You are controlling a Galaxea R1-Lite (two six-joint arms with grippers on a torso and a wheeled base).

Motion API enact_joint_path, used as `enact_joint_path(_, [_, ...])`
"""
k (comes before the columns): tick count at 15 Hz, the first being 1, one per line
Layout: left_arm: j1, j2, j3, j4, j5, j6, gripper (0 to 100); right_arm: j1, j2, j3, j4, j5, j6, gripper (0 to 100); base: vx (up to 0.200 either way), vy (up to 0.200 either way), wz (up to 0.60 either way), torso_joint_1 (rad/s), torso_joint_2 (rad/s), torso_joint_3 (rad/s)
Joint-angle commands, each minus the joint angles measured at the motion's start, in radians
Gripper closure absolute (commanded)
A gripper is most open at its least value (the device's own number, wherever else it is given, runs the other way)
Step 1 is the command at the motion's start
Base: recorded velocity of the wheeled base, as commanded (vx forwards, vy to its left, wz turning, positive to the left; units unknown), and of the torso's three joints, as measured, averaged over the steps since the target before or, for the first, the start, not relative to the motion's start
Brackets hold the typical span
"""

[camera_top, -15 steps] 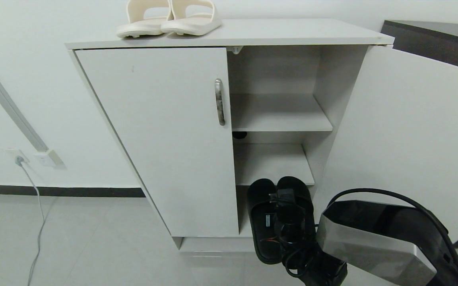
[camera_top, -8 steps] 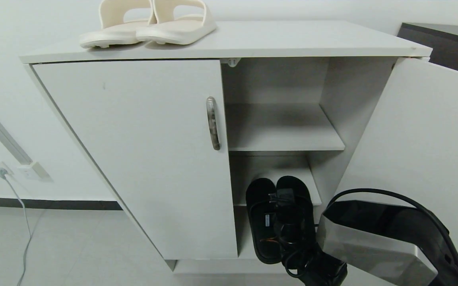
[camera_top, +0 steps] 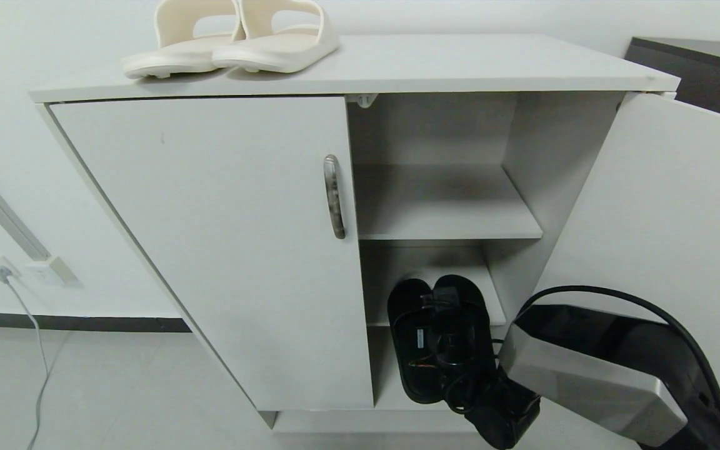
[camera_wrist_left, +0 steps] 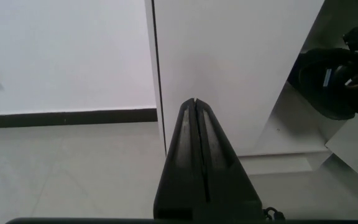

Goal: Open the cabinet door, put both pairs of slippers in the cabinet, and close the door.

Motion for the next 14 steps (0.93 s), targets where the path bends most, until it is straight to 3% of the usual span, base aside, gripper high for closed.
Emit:
enact_joint_path(1, [0.0, 0.001, 0.0, 0.001, 0.0, 0.0, 100, -0.013, 0.002, -0.066, 0.056, 0.019, 0.031, 100, 0.0, 0.0, 0.0, 0.0, 0.0, 0.0])
enact_joint_path(5, [0.0, 0.001, 0.0, 0.001, 0.001, -0.002, 100, -0.033, 0.005, -0.223, 0.32, 0.068, 0.106, 100, 0.0, 0.0, 0.0, 0.0, 0.0, 0.0])
enact_joint_path(7, [0.0, 0.001, 0.0, 0.001, 0.001, -0.002, 100, -0.048, 0.014, -0.287, 0.386, 0.083, 0.108, 100, 0.0, 0.0, 0.0, 0.0, 0.0, 0.0])
enact_joint_path(14, [0.0, 0.001, 0.0, 0.0, 0.001, -0.005, 100, -0.109, 0.111, -0.506, 0.414, 0.066, 0.045, 100, 0.0, 0.0, 0.0, 0.0, 0.0, 0.0])
